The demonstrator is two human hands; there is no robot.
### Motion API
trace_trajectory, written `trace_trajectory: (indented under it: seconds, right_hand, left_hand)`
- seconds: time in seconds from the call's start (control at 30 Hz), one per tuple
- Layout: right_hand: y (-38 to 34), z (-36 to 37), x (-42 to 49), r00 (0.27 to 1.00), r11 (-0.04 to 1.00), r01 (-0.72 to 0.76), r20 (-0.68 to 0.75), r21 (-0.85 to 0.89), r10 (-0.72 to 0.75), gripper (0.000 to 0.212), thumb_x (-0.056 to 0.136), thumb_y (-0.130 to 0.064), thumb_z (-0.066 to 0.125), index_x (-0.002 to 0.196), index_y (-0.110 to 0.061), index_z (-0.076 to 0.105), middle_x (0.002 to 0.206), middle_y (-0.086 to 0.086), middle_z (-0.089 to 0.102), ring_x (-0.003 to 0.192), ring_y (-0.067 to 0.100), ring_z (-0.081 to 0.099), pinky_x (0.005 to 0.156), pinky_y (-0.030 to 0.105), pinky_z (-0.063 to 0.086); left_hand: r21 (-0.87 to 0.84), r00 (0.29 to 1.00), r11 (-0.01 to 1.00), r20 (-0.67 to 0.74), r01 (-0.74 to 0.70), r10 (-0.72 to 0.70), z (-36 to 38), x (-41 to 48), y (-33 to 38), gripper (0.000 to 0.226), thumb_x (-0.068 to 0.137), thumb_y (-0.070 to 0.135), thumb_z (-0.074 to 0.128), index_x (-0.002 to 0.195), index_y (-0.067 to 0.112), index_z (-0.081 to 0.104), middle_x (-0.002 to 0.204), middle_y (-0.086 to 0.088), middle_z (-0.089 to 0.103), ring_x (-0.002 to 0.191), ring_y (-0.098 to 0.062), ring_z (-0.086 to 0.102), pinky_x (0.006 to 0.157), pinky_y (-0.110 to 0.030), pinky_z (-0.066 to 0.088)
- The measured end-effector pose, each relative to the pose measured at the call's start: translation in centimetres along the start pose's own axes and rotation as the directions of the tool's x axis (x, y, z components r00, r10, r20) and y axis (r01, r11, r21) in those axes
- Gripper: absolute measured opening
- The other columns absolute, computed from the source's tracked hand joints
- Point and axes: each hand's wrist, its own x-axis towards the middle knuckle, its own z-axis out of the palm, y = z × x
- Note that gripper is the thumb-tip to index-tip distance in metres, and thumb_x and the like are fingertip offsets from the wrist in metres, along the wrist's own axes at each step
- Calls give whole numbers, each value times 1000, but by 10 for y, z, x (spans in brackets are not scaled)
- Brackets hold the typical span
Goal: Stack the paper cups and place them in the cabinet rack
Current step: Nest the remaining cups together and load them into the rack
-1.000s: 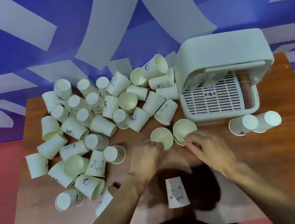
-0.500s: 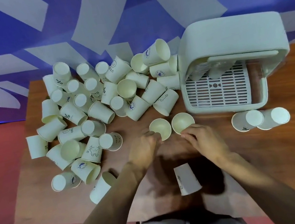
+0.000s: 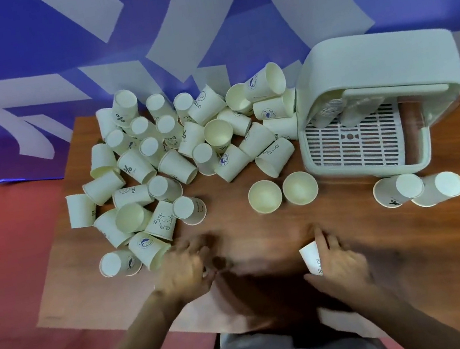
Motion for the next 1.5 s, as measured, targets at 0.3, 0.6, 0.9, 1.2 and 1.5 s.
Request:
trace_trajectory:
  seconds: [0.3, 0.6, 0.9, 1.2, 1.5]
  right_hand:
    - [-36, -30, 7, 995, 989, 36, -82, -145, -48, 64, 75, -48, 64, 125, -21, 35, 120, -3, 54, 108, 20, 56, 63, 29, 36]
    - [-64, -33, 0, 964, 948, 109, -201, -300, -174, 97, 70, -42, 77, 150, -13, 31, 120, 3, 53, 104, 23, 52, 68, 33, 47]
    - [-62, -25, -3, 815, 896, 382, -374, -226, -442, 74, 60, -5, 67, 133, -6, 54, 133, 9, 59, 119, 28, 55, 92, 36, 48]
    - [-51, -53, -24, 703, 867, 483, -537, -123, -467, 61, 79, -35, 63, 136, -14, 56, 146, 6, 50, 120, 30, 52, 100, 43, 43]
    - [-9, -100, 4, 540, 878, 479, -784, -10, -304, 21, 93, -33, 65, 87, -14, 72, 109, 5, 68, 131, 28, 52, 102, 46, 48]
  left_hand:
    - [295, 928, 927, 353, -231, 119, -3, -10, -24, 22, 89, 22, 54, 110, 23, 60, 112, 0, 62, 109, -25, 51, 82, -36, 38]
    - [129, 977, 982, -149, -135, 154, -13, 15, 15, 25, 67, 36, 82, 69, 19, 64, 59, 1, 61, 59, -26, 59, 54, -30, 42]
    - [107, 992, 993, -101, -58, 69, -2, 19, 40, 28, 59, 39, 85, 57, 22, 63, 51, 2, 58, 43, -21, 55, 51, -26, 23]
    - [-121, 884, 988, -467, -97, 30, -59, 31, 34, 22, 87, 32, 61, 70, 19, 58, 63, 1, 56, 59, -25, 56, 51, -33, 41]
    - [-85, 857, 975, -496, -204, 136, -92, 67, 54, 21, 85, 30, 63, 68, 19, 57, 63, 2, 55, 59, -25, 53, 51, -32, 39]
